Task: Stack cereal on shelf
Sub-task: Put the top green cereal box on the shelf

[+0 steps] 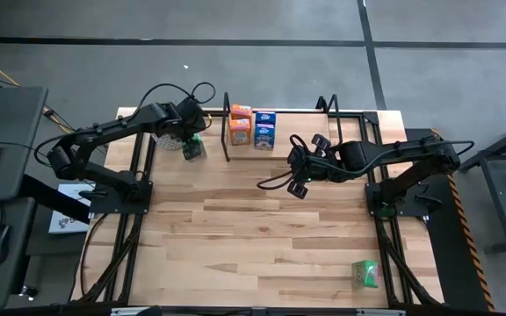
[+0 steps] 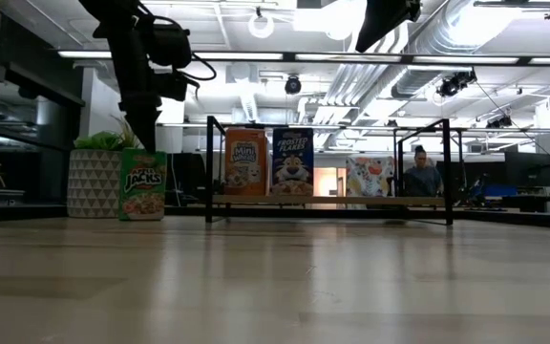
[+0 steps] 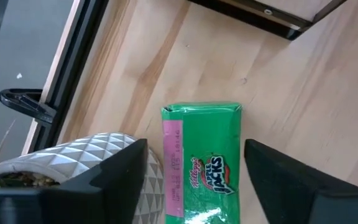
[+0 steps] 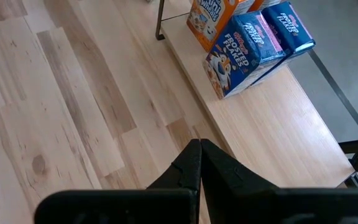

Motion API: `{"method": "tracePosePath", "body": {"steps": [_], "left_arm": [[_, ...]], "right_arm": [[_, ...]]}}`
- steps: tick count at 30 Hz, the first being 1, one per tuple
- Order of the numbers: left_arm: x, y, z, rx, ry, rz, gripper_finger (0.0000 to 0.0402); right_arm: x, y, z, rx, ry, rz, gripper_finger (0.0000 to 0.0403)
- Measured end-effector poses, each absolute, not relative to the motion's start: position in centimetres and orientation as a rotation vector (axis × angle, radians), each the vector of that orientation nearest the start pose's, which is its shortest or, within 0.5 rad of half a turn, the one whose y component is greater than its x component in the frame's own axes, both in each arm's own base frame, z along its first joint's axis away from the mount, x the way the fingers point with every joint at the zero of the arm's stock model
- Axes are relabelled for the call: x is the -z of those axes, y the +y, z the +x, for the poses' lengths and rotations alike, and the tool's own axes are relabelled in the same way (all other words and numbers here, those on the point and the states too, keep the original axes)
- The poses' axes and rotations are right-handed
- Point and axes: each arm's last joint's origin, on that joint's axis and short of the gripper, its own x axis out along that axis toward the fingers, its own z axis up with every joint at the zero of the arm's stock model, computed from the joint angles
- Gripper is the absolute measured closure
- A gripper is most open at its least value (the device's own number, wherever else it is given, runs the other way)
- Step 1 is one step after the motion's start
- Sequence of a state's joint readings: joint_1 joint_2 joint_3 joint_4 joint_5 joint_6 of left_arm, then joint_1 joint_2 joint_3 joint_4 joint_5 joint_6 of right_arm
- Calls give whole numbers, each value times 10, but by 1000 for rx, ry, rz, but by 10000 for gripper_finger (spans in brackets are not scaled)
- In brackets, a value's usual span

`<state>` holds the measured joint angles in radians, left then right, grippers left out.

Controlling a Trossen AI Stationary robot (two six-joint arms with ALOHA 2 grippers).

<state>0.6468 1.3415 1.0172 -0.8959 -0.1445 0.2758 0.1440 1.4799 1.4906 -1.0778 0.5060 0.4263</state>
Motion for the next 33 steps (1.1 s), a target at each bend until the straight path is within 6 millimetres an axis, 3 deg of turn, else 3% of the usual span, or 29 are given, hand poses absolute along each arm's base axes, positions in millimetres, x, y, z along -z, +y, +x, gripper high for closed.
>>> {"method": "tracePosePath", "body": {"steps": [6,9,22,33], "left_arm": [[-249,152,192,-529,1314,-20,67],[-249,152,191,-527,1327,-8,49],[-246,150,192,-510,1287,-120,47],[-217,156,201,-475,1407,-164,47]], "right_arm": [[-348,27,284,533,919,45,402],[-348,27,284,533,919,45,402],[-348,27,284,533,919,45,402],[-348,27,284,533,918,46,402]]}}
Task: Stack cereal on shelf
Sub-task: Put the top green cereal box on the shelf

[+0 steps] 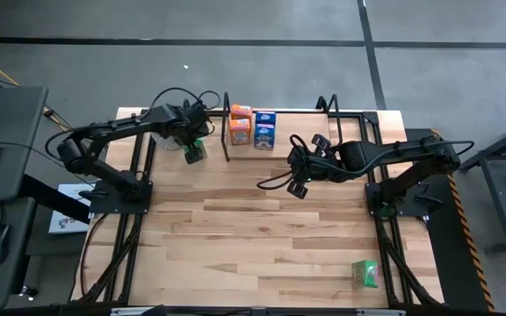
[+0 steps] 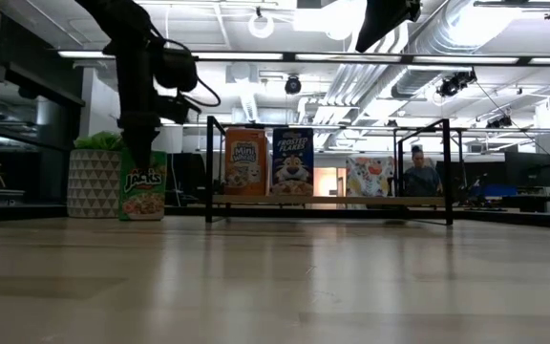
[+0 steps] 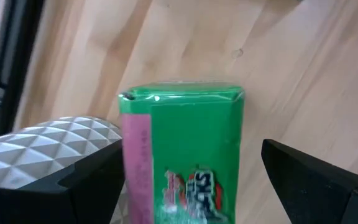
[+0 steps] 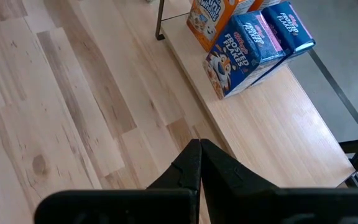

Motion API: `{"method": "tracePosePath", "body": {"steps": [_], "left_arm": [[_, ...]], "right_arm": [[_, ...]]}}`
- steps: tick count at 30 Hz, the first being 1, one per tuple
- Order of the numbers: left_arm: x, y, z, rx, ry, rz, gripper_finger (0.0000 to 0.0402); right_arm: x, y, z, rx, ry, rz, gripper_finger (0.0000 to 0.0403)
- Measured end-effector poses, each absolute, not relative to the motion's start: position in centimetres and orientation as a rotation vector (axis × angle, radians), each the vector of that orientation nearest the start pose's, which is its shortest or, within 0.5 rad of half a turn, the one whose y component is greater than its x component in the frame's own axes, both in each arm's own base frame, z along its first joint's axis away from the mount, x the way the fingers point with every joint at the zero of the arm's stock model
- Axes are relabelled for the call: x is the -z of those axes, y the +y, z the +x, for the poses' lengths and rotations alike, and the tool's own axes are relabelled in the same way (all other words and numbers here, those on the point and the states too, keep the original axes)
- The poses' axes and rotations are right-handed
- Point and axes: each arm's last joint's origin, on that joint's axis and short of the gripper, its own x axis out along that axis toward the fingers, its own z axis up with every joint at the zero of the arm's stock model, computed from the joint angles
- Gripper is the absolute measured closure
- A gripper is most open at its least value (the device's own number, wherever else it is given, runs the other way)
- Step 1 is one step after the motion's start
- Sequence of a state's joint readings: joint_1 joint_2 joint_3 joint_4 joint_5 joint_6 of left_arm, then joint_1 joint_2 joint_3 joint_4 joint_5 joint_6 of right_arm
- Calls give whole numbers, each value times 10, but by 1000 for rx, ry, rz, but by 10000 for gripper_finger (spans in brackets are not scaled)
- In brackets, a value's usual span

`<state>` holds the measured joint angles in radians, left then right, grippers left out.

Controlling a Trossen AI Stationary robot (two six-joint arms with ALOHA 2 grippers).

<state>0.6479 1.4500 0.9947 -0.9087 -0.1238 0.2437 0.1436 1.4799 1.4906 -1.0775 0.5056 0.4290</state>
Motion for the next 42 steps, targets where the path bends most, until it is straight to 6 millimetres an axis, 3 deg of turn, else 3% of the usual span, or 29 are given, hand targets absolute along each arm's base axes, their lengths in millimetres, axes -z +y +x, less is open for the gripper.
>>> {"method": "tracePosePath", "body": {"steps": [10,33,37,42], "left_arm": [[-208,160,205,-490,1423,-200,66],[-208,160,205,-495,1424,-207,236],[-219,160,206,-496,1439,-220,253],[-253,158,204,-512,1461,-272,251]], "right_arm": [[-348,27,284,533,919,45,402],[-348,27,284,532,919,45,402],[-348,27,284,531,919,43,402],[-348,27,284,531,919,43,402]]}}
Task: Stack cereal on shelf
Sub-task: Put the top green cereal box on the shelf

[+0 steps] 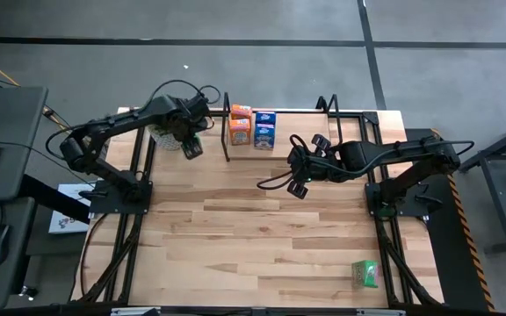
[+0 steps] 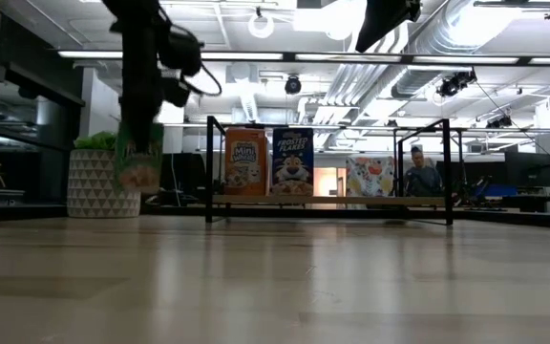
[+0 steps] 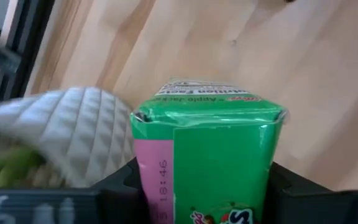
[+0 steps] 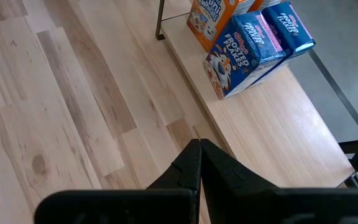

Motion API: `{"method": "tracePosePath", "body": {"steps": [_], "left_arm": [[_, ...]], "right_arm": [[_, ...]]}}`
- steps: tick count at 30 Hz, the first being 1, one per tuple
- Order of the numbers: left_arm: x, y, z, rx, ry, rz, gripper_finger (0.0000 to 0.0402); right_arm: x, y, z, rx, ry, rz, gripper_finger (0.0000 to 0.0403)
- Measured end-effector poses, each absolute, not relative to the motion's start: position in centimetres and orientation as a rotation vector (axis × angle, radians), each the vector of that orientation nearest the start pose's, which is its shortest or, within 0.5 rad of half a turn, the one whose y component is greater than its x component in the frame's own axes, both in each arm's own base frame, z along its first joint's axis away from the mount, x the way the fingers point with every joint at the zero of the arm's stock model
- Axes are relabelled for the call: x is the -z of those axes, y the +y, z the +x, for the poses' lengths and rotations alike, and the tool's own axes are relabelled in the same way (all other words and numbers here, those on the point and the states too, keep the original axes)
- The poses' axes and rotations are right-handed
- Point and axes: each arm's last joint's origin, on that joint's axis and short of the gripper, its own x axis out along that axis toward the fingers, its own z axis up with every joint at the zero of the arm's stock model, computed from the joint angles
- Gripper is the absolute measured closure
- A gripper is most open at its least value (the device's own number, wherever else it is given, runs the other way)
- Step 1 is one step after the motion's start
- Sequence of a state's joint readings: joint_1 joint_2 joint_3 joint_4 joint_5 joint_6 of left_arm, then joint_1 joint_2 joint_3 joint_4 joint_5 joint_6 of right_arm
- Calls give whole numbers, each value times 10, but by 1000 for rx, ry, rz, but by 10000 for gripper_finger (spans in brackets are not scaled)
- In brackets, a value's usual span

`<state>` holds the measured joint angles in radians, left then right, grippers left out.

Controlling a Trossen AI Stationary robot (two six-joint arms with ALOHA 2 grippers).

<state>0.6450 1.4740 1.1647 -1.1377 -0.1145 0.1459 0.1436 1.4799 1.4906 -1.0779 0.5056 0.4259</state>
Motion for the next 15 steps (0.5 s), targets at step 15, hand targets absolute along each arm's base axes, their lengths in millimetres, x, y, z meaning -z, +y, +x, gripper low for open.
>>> {"method": "tracePosePath", "body": {"steps": [15], "left_arm": [[-391,69,210,-319,938,-165,251]], "right_arm": [[-348,27,284,522,925,24,402]]}}
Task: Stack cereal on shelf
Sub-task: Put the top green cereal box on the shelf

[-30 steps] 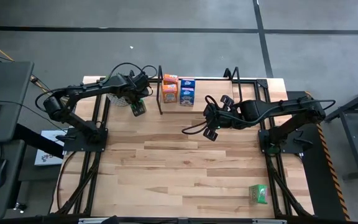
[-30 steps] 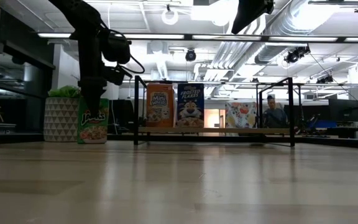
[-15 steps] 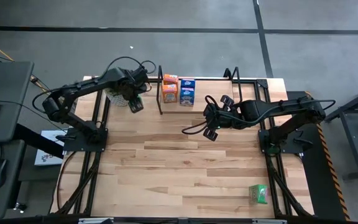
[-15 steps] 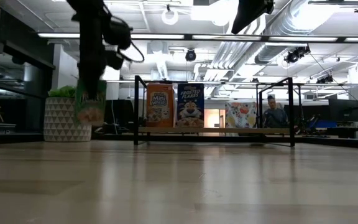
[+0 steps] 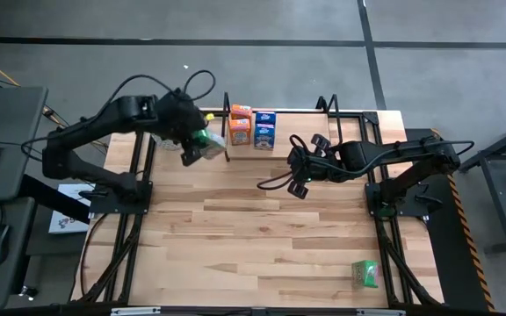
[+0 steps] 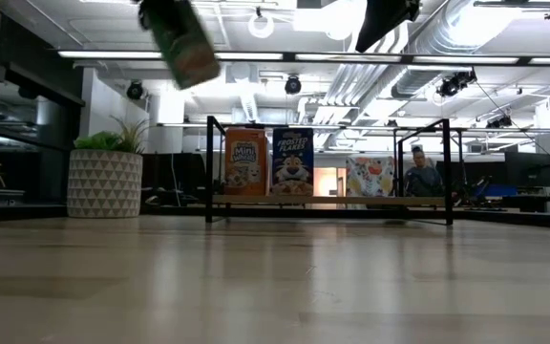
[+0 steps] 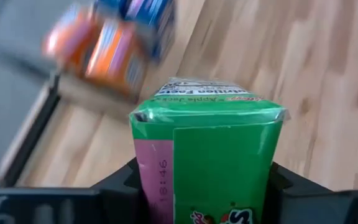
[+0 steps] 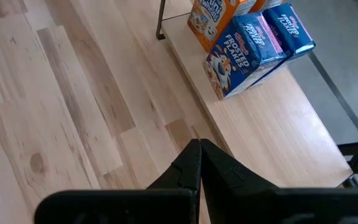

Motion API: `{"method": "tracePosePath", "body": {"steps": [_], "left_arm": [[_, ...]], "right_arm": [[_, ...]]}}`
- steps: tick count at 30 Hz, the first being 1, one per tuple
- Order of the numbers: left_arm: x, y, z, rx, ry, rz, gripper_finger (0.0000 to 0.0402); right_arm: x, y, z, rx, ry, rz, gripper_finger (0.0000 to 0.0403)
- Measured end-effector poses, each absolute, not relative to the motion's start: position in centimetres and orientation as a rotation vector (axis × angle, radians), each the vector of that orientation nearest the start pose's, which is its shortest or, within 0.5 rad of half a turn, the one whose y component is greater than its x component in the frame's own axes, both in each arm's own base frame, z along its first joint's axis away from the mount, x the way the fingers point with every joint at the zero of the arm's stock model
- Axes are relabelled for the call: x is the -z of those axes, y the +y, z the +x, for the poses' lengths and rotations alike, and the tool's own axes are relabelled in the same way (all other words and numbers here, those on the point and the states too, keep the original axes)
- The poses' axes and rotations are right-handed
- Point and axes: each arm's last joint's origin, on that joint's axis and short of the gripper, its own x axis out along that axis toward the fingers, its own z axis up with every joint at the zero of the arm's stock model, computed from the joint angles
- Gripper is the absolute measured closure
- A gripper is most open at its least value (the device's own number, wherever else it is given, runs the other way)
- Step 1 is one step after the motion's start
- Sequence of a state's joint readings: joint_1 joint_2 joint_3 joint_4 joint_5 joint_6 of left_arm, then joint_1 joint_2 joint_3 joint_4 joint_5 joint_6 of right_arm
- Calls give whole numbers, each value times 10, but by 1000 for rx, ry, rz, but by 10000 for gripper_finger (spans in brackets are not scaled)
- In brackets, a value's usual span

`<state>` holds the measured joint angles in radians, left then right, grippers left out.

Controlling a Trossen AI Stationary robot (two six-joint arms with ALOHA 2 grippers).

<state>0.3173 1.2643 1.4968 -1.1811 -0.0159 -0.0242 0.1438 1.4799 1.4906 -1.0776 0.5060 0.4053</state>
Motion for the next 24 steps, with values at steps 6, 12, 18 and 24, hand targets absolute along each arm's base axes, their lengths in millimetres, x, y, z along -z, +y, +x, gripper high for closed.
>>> {"method": "tracePosePath", "body": {"steps": [6,12,18,24], "left_arm": [[-407,48,247,-254,790,41,251],[-421,66,302,-262,772,165,251],[-421,93,357,-192,746,272,251],[-398,126,403,-150,723,311,251]], "right_arm": [[-355,27,285,475,874,-74,402],[-387,28,271,445,675,-83,402],[-413,31,252,397,519,-61,402],[-424,35,243,369,452,-46,402]]}}
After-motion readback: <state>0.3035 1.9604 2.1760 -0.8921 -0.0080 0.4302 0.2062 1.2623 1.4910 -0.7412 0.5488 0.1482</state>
